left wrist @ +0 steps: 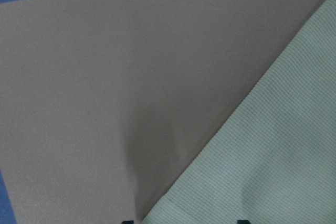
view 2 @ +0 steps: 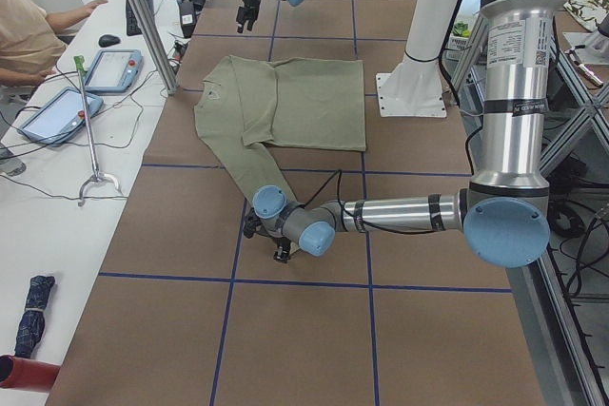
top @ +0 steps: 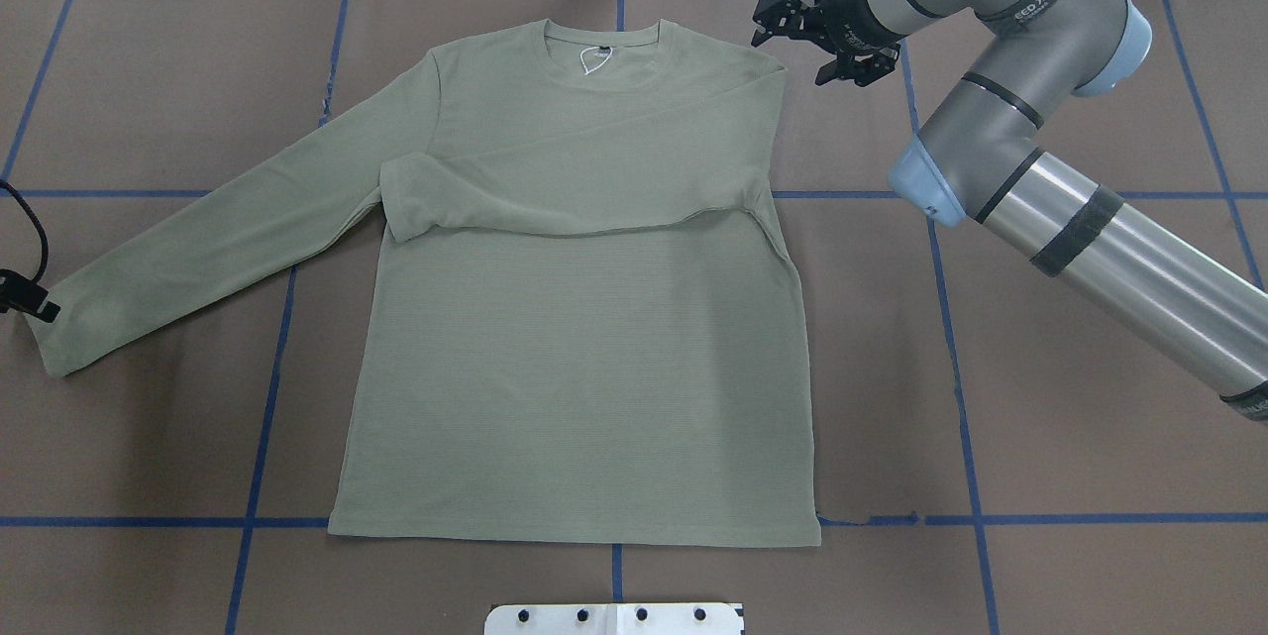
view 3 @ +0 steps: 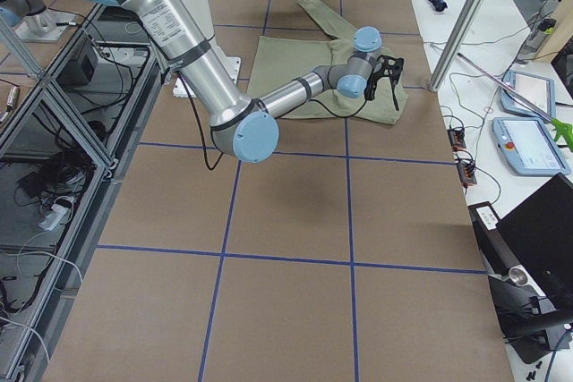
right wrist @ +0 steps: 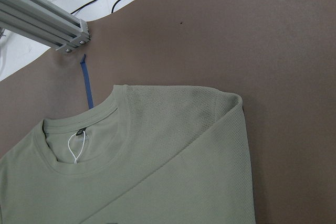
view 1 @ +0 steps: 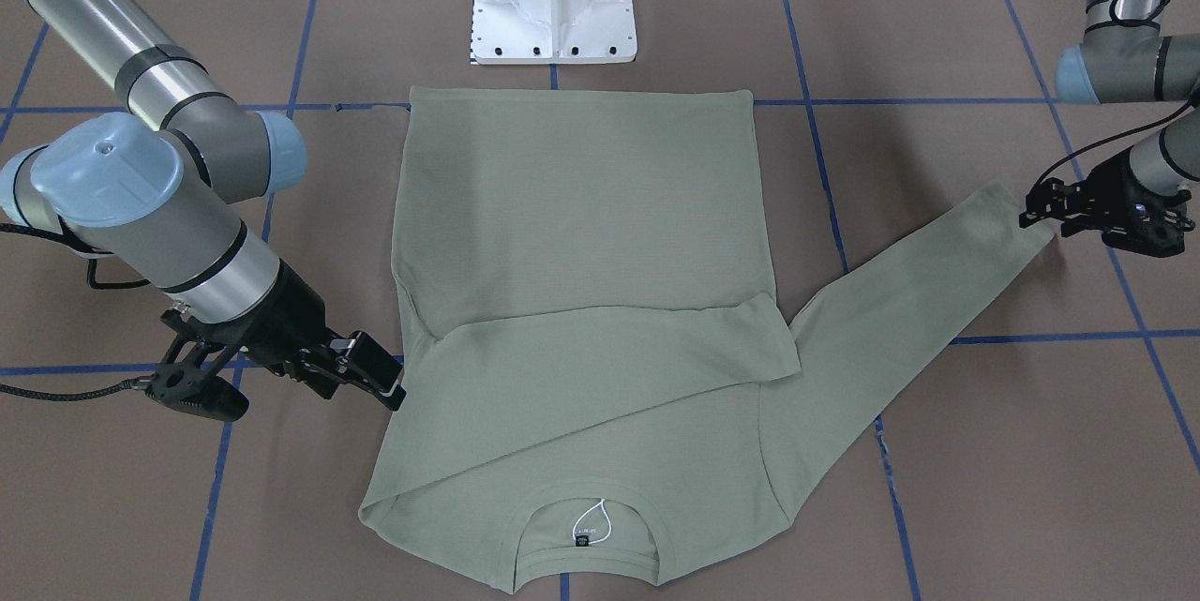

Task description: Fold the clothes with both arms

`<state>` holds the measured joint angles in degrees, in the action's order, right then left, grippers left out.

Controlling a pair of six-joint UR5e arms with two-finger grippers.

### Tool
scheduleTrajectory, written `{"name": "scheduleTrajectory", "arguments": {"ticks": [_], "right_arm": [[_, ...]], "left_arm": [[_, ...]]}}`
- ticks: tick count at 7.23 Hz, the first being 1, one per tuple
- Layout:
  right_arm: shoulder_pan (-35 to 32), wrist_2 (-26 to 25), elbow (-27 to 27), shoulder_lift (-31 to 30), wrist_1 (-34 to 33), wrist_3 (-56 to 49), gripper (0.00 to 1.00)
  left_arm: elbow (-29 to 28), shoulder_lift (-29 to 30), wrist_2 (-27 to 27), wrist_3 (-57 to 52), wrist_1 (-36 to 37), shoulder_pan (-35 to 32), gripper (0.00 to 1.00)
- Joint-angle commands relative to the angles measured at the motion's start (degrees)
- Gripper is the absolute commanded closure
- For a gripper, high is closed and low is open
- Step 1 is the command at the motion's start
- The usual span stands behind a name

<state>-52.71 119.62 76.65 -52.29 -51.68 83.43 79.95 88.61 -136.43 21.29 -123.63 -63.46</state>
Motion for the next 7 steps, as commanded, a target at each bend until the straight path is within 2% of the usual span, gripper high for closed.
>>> {"name": "scheduleTrajectory", "arguments": {"ticks": [1, 2, 3, 5, 7], "right_arm": [[0.1, 0.0, 0.5, -0.1, 0.0, 0.0, 0.05], [0.2, 0.0, 0.6, -0.4, 0.1, 0.0, 0.05], [0.2, 0.0, 0.7, -0.4, 0.0, -0.1, 0.05], [0.2, 0.0, 0.6, -0.4, 0.0, -0.1, 0.05], [0.2, 0.0, 1.0, -0.9, 0.0, -0.1, 0.05]], "left_arm": [[-0.2, 0.2, 0.0, -0.1, 0.0, 0.2, 0.34], [-0.3, 0.3, 0.0, -0.1, 0.0, 0.3, 0.4], [-0.3, 0.3, 0.0, -0.3, 0.0, 0.3, 0.51], [0.2, 0.7, -0.2, 0.1, 0.1, 0.3, 1.0], [0.1, 1.6, -0.5, 0.2, 0.1, 0.3, 1.0]]}}
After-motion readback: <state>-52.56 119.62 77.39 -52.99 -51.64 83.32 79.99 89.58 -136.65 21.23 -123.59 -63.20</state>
